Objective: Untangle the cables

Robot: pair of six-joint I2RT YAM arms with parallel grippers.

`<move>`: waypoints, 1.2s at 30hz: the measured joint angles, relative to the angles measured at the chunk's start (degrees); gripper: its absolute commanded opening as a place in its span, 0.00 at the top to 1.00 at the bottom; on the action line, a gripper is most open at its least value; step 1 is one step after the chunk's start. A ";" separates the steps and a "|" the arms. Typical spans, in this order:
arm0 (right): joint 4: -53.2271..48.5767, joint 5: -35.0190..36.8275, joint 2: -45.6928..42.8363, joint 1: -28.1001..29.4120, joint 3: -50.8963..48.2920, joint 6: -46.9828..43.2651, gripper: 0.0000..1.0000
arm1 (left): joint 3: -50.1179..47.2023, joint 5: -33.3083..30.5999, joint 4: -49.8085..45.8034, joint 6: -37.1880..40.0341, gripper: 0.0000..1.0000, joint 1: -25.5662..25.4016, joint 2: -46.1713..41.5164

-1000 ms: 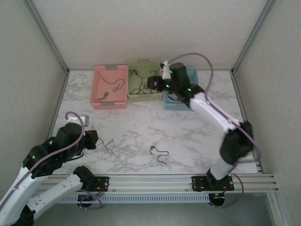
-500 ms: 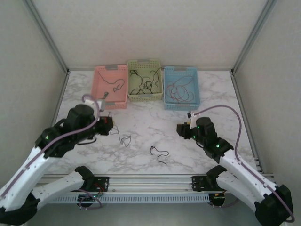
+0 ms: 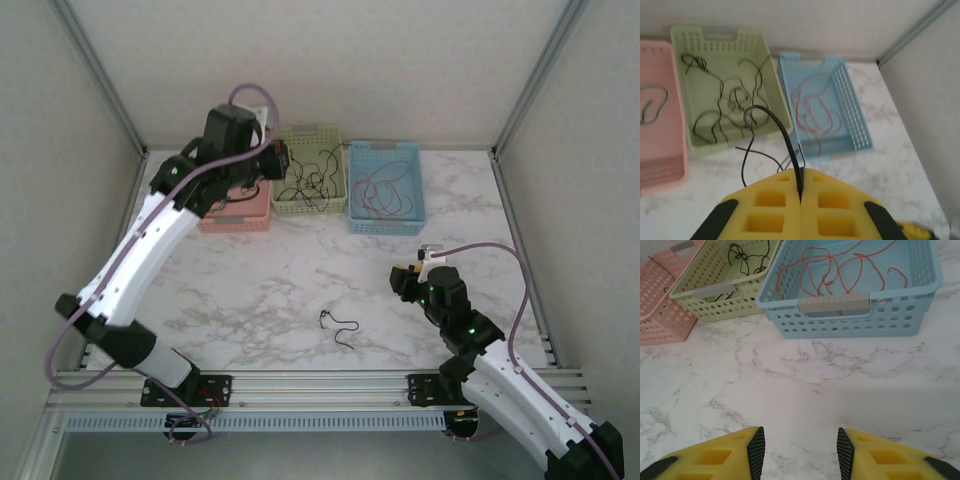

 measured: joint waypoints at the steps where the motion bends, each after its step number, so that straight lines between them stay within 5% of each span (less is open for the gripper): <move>1: 0.00 -0.02 0.15 -0.11 -0.02 0.13 0.55 | 3.19 0.31 0.00 0.11 1.00 1.05 2.93; 15: 0.04 -0.35 1.88 -2.10 -0.20 1.25 0.57 | 36.30 4.15 -4.68 0.90 1.00 6.25 38.82; 17: 0.02 -0.52 2.14 -2.32 -0.20 1.29 0.57 | 36.44 4.50 -5.07 0.90 0.90 6.69 41.40; 20: 0.04 -0.55 2.12 -2.47 -0.20 1.29 0.57 | 36.46 4.98 -5.97 0.68 0.59 7.10 44.44; 24: 0.04 -0.66 2.12 -2.82 -0.20 1.33 0.56 | 36.48 5.64 -6.93 0.00 0.39 7.37 46.77; 36: 0.02 -1.18 2.60 -4.46 -0.20 1.95 0.55 | 34.38 9.01 -8.94 1.16 0.35 7.48 39.17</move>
